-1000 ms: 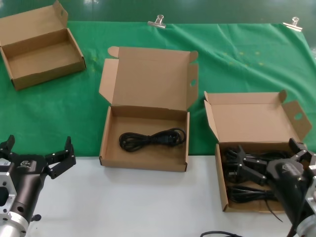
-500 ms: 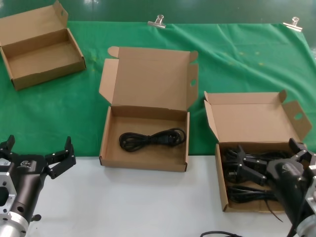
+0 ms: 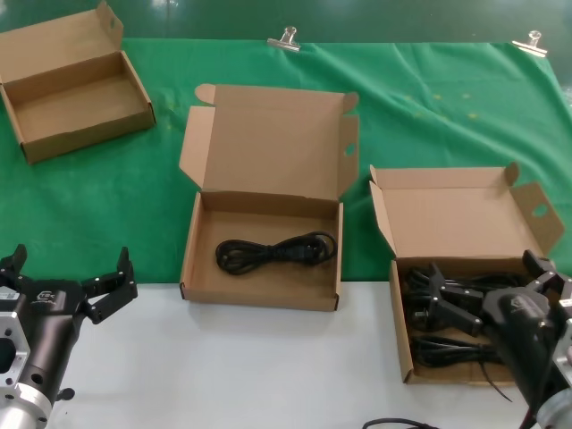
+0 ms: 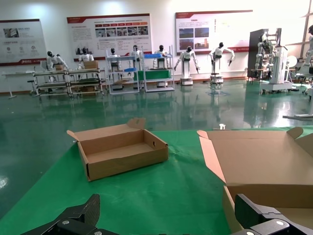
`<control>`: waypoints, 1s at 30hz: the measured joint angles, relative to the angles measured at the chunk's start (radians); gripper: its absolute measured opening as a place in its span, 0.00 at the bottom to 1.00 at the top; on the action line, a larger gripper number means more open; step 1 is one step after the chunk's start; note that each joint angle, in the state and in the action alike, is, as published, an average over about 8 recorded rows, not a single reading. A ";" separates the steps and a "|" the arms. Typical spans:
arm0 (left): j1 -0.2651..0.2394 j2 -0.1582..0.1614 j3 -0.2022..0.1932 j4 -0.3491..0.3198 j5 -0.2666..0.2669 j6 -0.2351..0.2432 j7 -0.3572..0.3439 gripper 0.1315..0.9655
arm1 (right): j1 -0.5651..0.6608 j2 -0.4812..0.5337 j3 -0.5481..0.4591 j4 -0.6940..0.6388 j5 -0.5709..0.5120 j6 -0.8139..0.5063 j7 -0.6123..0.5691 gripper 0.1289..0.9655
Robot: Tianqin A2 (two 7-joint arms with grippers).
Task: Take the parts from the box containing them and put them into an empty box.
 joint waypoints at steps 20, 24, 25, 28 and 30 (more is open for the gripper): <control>0.000 0.000 0.000 0.000 0.000 0.000 0.000 1.00 | 0.000 0.000 0.000 0.000 0.000 0.000 0.000 1.00; 0.000 0.000 0.000 0.000 0.000 0.000 0.000 1.00 | 0.000 0.000 0.000 0.000 0.000 0.000 0.000 1.00; 0.000 0.000 0.000 0.000 0.000 0.000 0.000 1.00 | 0.000 0.000 0.000 0.000 0.000 0.000 0.000 1.00; 0.000 0.000 0.000 0.000 0.000 0.000 0.000 1.00 | 0.000 0.000 0.000 0.000 0.000 0.000 0.000 1.00; 0.000 0.000 0.000 0.000 0.000 0.000 0.000 1.00 | 0.000 0.000 0.000 0.000 0.000 0.000 0.000 1.00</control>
